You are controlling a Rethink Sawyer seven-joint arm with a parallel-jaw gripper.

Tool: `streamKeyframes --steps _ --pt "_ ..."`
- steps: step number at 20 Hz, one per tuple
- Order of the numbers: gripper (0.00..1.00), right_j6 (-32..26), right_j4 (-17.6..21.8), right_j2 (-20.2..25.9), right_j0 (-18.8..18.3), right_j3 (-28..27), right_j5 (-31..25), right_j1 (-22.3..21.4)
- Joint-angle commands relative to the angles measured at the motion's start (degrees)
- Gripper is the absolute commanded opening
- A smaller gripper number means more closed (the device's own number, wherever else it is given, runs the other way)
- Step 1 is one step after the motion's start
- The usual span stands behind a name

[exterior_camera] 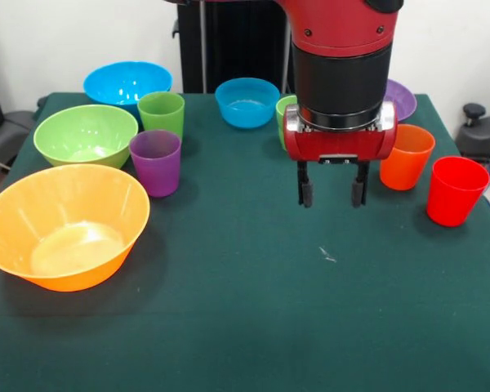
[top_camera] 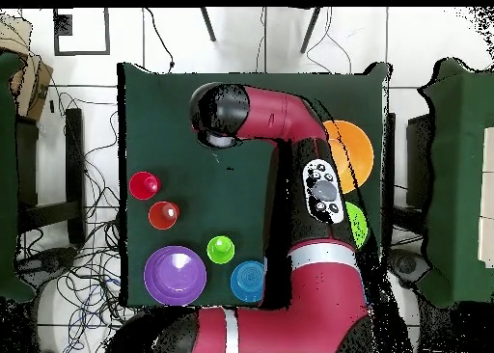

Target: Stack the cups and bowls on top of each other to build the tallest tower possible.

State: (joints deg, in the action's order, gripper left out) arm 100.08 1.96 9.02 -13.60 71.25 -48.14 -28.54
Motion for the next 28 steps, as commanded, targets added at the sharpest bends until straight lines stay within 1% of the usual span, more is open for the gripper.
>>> streamKeyframes --steps 1,9,18,22,26,28 --pt "1.00 -10.83 4.70 6.22 -0.65 -3.28 -4.83 1.24" --pt "1.00 -11.01 4.57 6.29 -0.74 -3.63 -5.12 1.28" --pt "1.00 -10.79 4.32 6.41 -0.99 -2.05 -4.34 0.62" --pt "1.00 -10.76 4.27 6.47 -0.93 -2.50 -4.54 0.81" --pt "1.00 -10.42 4.16 6.45 -1.10 -0.57 -3.29 0.04" --pt "1.00 -9.81 3.96 6.38 -1.33 2.06 -1.59 -1.09"
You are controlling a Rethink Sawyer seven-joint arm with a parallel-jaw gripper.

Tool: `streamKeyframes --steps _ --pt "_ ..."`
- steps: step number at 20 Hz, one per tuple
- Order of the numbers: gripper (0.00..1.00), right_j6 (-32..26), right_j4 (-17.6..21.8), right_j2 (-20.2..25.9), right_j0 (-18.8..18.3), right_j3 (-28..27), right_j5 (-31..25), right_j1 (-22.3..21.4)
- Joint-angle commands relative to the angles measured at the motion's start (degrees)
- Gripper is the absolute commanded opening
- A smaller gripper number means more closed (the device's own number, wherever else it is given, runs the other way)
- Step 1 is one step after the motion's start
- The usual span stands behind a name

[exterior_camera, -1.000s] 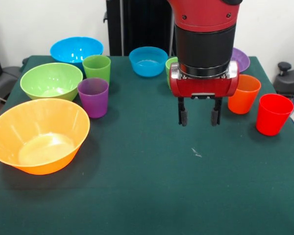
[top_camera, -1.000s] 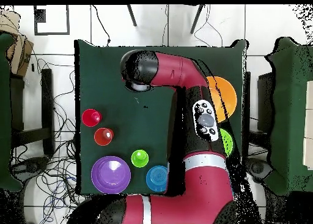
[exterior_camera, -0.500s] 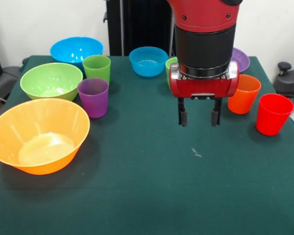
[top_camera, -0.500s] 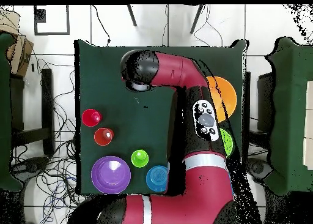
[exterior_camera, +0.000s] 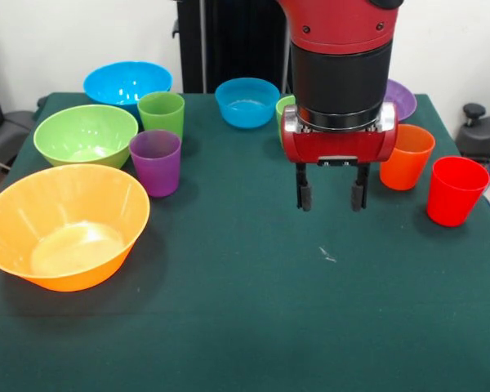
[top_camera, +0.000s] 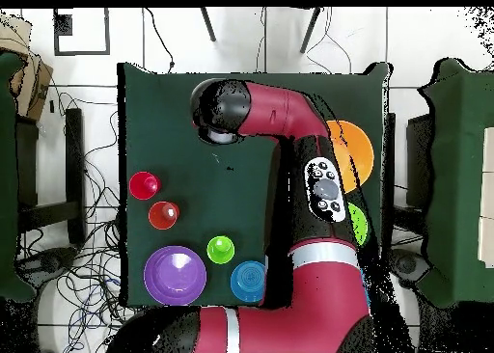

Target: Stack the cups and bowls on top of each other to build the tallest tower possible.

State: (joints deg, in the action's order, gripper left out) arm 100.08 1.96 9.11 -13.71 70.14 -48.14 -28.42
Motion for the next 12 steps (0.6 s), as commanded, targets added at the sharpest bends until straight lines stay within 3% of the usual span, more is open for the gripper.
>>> streamKeyframes --steps 1,12 --pt "1.00 -9.41 3.82 6.31 -1.40 5.09 -0.38 -2.04" --pt "1.00 -2.12 2.80 6.23 -3.50 30.00 13.54 -13.00"
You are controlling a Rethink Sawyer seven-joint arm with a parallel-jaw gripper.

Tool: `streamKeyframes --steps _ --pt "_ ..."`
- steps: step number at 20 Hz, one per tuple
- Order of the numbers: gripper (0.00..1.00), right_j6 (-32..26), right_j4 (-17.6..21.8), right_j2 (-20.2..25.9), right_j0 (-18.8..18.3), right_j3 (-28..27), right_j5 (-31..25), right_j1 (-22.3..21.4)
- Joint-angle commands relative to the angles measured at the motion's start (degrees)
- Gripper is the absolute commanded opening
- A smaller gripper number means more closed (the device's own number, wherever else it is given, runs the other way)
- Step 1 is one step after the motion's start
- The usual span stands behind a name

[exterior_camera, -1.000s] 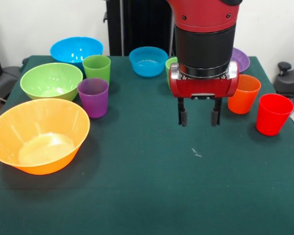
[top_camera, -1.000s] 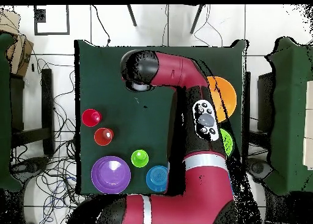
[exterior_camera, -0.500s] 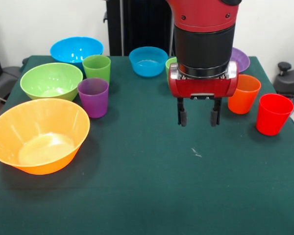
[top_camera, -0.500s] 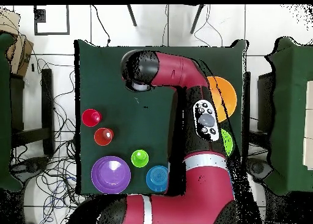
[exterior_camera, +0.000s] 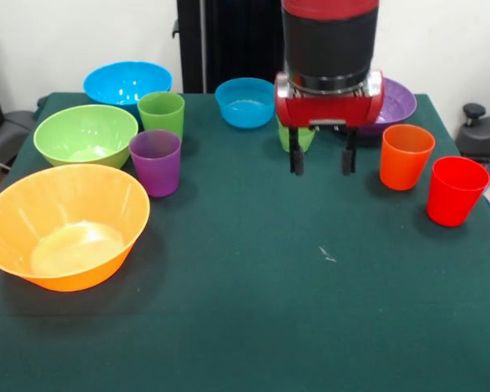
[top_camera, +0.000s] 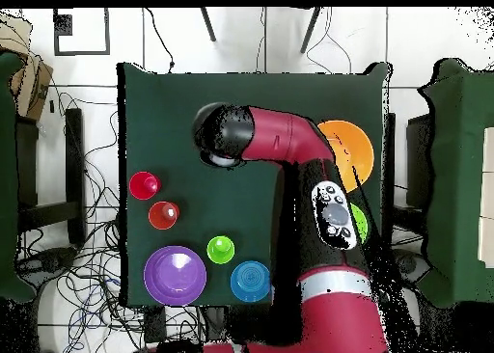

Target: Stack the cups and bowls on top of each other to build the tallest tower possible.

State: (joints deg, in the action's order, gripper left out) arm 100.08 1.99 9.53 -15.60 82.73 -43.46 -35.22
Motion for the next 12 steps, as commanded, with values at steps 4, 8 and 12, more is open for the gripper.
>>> streamKeyframes --steps 4,8,12 --pt "1.00 0.71 2.28 5.37 -1.45 24.69 11.95 -9.71" --pt "1.00 3.69 1.39 4.82 -0.59 31.14 14.74 -12.92" --pt "1.00 6.71 0.30 4.96 -0.01 37.17 18.91 -14.24"
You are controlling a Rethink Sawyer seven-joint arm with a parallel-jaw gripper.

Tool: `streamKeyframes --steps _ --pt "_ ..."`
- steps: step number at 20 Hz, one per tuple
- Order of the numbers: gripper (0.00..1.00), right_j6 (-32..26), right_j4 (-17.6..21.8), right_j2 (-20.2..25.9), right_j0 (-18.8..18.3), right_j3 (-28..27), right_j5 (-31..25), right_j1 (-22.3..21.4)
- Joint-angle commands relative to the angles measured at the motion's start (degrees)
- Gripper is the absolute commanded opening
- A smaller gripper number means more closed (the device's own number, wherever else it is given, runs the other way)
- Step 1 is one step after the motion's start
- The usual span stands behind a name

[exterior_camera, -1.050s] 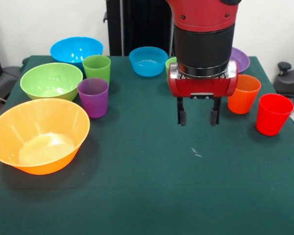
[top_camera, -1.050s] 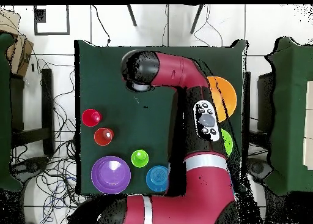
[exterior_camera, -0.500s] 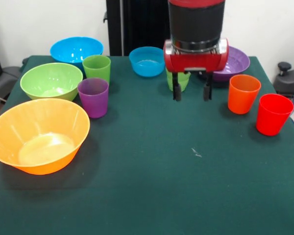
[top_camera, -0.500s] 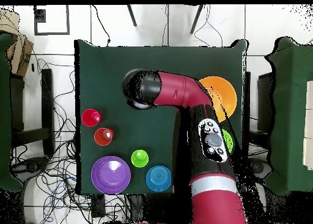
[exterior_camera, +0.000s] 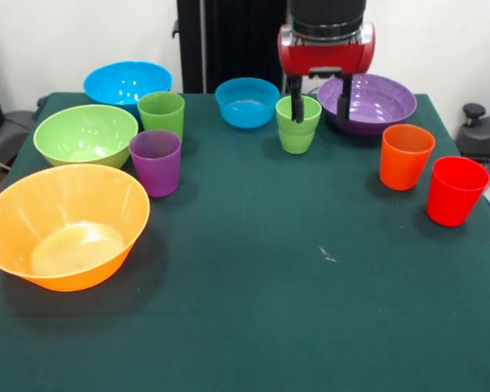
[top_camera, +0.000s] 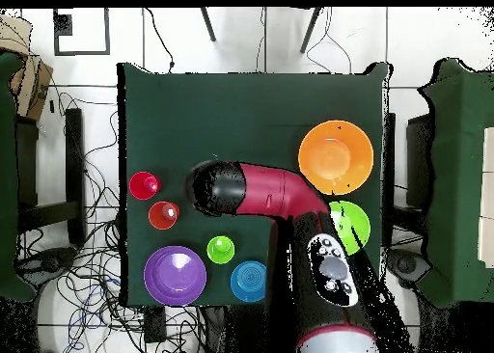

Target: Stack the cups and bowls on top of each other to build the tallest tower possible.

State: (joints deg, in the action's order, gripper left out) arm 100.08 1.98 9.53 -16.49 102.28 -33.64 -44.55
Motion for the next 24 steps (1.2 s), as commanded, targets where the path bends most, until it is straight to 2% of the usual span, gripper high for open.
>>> streamKeyframes --steps 1,4,10,13,18,22,24 --pt "1.00 7.44 -0.02 5.06 1.02 18.99 10.14 -5.23" --pt "1.00 8.81 -0.87 5.49 1.07 22.69 13.13 -6.44" --pt "1.00 8.01 -1.29 4.45 1.38 21.07 12.35 -6.29" --pt "1.00 6.81 -1.54 4.02 0.99 18.67 9.84 -6.00" --pt "1.00 6.55 -1.71 4.39 0.79 18.63 9.96 -5.66" --pt "1.00 4.84 -1.42 4.80 -1.16 18.03 9.53 -5.32" --pt "1.00 2.41 -0.64 5.18 -4.03 17.94 9.17 -5.29"
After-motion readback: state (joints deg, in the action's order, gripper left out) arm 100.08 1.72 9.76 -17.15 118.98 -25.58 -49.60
